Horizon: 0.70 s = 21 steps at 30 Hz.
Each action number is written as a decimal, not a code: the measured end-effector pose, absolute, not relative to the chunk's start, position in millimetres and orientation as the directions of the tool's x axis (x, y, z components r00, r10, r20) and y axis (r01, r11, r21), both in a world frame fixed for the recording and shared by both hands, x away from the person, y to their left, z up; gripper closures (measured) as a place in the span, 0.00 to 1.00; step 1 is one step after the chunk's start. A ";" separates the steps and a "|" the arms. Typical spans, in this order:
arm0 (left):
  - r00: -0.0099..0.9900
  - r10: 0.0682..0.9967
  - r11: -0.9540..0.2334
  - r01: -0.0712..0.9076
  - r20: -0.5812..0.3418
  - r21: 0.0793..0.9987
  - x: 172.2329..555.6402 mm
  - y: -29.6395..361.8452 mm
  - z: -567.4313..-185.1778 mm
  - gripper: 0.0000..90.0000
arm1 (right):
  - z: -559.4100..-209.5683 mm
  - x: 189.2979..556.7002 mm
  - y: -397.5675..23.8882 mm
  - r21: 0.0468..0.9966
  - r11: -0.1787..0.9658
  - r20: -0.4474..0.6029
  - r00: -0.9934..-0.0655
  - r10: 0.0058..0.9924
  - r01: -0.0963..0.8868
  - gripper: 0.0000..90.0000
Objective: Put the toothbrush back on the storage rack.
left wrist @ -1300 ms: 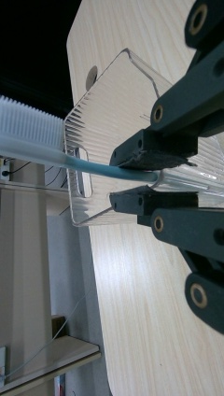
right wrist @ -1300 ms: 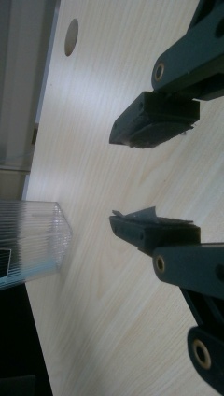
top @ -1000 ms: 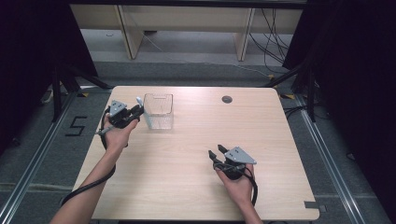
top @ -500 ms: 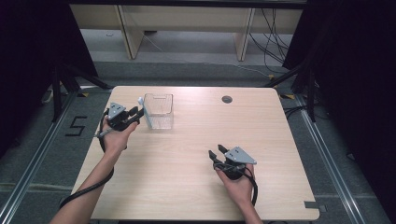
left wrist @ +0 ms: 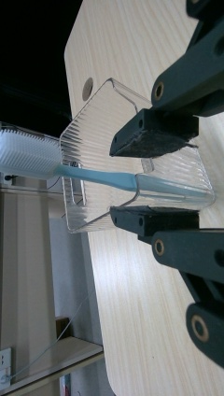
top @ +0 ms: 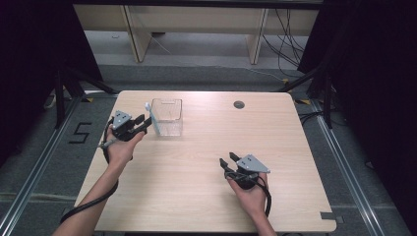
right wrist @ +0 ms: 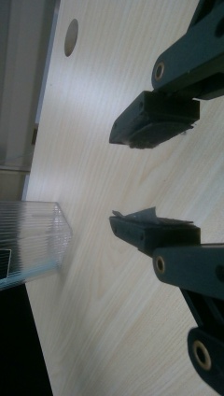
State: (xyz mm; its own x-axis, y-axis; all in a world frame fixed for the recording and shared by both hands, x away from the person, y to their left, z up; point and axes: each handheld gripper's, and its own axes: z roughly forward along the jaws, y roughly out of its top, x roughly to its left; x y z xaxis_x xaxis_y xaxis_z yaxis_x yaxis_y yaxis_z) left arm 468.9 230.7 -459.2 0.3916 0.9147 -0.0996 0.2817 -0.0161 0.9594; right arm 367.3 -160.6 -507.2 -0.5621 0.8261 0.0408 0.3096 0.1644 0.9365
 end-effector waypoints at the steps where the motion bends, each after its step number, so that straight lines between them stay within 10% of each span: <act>1: 0.392 0.914 -0.015 0.280 -0.100 0.960 468.2 230.8 -459.3 0.70 | -507.2 367.4 -160.6 0.937 0.167 0.037 -0.561 0.827 0.308 0.60; 21: 0.414 0.900 0.010 0.290 -0.134 0.957 450.9 233.0 -463.8 0.63 | -506.5 367.1 -160.9 0.936 0.171 0.033 -0.559 0.828 0.309 0.60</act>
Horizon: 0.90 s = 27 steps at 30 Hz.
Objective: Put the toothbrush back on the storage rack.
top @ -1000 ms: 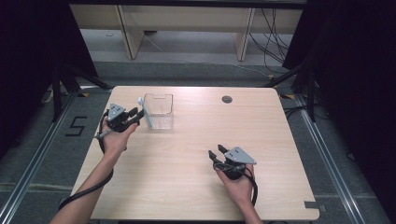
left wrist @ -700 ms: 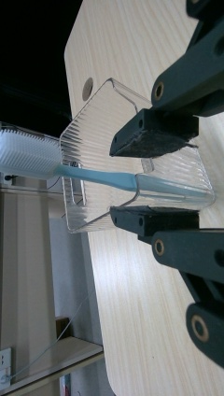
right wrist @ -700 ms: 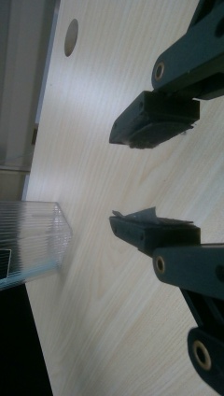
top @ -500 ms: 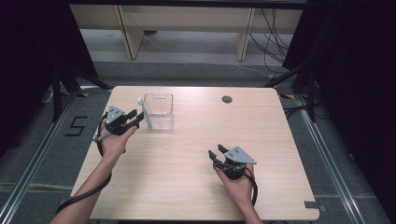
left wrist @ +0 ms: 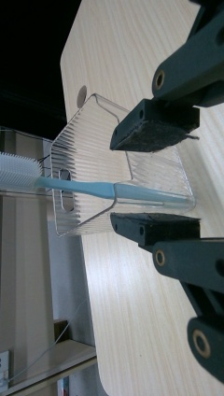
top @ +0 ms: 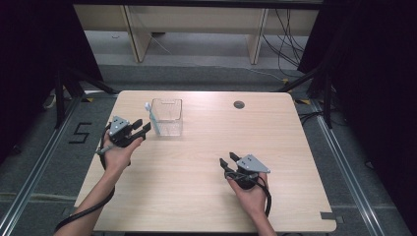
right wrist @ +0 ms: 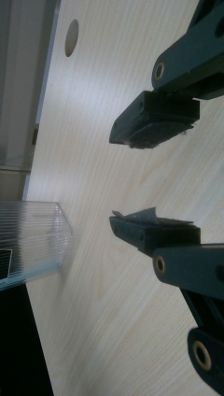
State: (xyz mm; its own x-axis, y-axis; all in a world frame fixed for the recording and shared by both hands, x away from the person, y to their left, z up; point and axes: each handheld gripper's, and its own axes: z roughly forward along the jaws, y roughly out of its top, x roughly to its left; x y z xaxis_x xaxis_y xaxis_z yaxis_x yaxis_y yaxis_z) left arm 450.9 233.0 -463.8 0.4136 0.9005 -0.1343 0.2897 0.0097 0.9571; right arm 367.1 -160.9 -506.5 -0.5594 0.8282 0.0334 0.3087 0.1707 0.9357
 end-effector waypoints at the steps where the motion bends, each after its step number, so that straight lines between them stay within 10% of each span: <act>1: 0.414 0.903 -0.011 0.283 -0.112 0.959 449.5 234.7 -463.6 0.63 | -506.5 367.1 -160.9 0.936 0.171 0.034 -0.559 0.828 0.309 0.60; 27: 0.433 0.896 -0.040 0.292 -0.095 0.956 392.2 244.9 -502.7 0.48 | -506.2 366.2 -161.6 0.934 0.180 0.022 -0.554 0.832 0.308 0.60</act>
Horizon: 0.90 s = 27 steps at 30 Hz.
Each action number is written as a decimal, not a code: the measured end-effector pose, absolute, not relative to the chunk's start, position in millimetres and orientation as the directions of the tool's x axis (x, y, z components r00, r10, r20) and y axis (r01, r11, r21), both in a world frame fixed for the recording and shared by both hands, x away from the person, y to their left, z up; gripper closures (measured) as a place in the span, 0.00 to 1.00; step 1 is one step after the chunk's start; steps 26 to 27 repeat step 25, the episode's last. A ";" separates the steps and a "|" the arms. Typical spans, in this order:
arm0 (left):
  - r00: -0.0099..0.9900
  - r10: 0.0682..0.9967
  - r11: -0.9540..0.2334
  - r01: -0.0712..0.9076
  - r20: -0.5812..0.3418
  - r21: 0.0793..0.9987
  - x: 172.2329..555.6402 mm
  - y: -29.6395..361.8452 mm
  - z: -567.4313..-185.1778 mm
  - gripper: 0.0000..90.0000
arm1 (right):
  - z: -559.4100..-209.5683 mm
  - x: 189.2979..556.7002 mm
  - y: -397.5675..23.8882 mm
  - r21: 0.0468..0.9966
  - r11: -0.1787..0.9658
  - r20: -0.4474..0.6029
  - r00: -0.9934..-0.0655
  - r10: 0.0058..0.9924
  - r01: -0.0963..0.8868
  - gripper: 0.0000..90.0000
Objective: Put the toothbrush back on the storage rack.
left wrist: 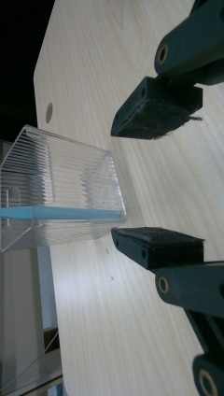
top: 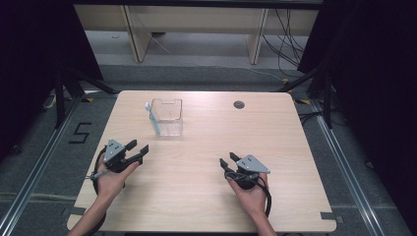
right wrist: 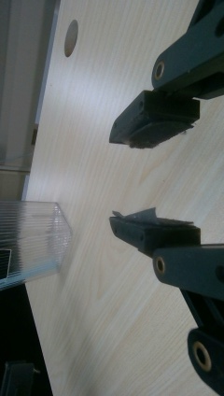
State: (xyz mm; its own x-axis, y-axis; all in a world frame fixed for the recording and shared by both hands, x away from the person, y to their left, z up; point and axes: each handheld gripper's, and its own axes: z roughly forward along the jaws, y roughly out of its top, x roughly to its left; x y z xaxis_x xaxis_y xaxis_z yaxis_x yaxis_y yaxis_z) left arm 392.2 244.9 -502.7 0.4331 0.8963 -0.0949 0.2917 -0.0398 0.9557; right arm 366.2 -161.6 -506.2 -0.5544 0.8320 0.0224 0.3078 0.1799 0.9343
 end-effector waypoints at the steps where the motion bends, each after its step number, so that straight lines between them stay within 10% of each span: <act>1: 0.430 0.899 -0.051 0.302 -0.088 0.952 389.5 246.1 -504.1 0.47 | -506.1 366.2 -161.5 0.934 0.180 0.022 -0.555 0.832 0.307 0.60; 27: 0.399 0.912 -0.021 0.279 -0.096 0.960 372.4 255.5 -522.9 0.44 | -509.0 366.1 -162.0 0.932 0.177 0.030 -0.556 0.831 0.316 0.60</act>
